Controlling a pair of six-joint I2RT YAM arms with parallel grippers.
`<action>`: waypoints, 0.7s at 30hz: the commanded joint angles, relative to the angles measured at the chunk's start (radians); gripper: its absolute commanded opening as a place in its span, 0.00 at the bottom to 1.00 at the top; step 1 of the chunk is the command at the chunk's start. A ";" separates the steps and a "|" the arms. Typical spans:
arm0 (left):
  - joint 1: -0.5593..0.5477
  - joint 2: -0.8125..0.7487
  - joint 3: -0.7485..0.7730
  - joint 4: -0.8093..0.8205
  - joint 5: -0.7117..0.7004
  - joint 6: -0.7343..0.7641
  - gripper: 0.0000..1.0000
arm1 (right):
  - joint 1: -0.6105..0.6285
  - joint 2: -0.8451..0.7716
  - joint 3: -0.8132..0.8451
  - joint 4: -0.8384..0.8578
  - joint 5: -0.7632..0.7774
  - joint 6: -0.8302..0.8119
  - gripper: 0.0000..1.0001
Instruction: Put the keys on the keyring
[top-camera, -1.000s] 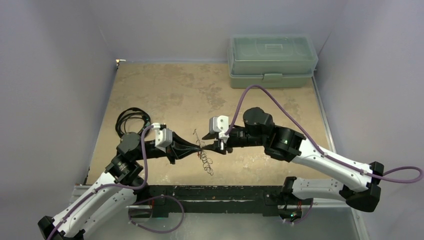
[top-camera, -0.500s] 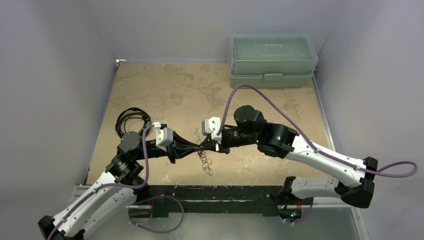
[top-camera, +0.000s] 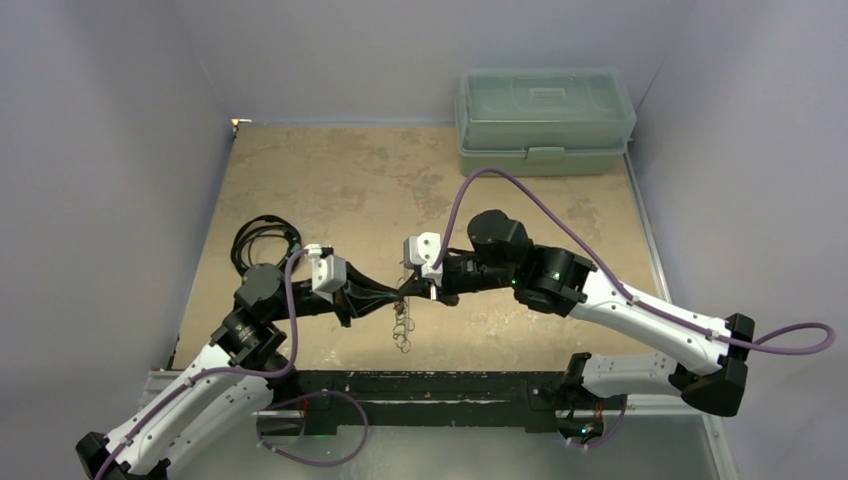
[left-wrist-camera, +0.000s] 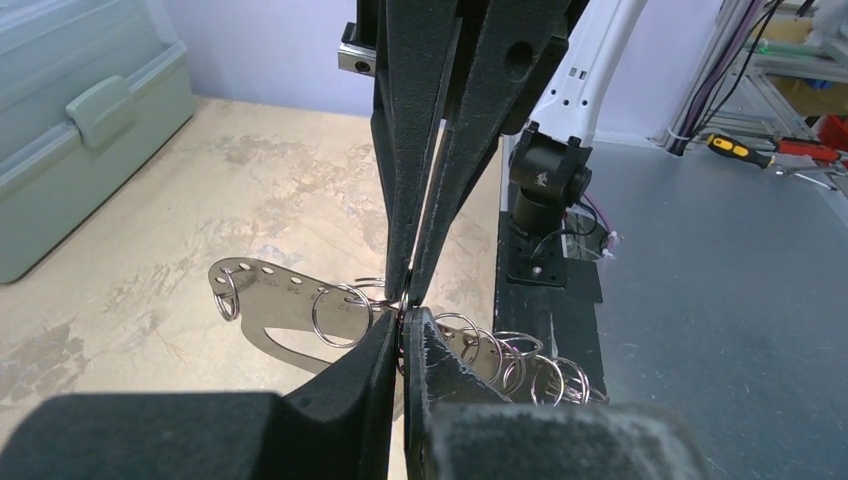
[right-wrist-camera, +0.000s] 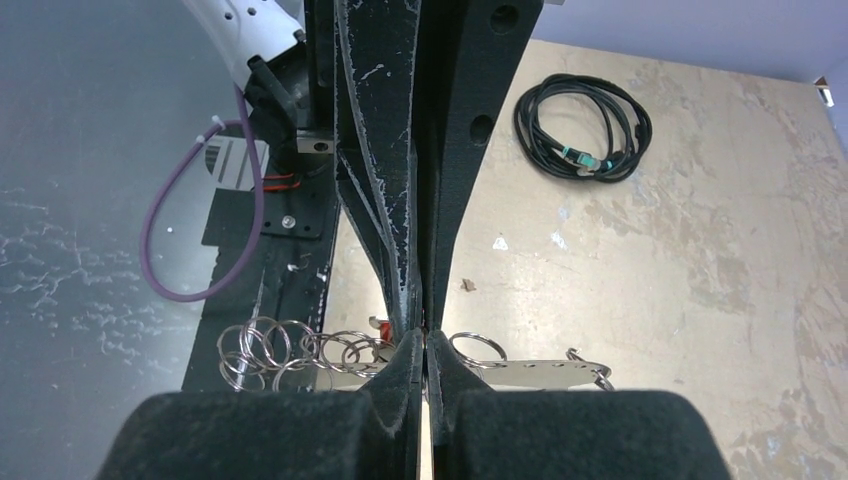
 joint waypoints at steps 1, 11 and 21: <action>-0.002 -0.011 0.028 0.056 -0.011 0.006 0.15 | 0.005 -0.032 -0.023 0.096 0.009 0.014 0.00; -0.002 -0.046 0.064 -0.038 -0.173 0.053 0.52 | 0.005 -0.116 -0.140 0.272 0.118 0.075 0.00; -0.001 -0.016 0.075 -0.054 -0.168 0.055 0.31 | 0.005 -0.130 -0.152 0.311 0.129 0.086 0.00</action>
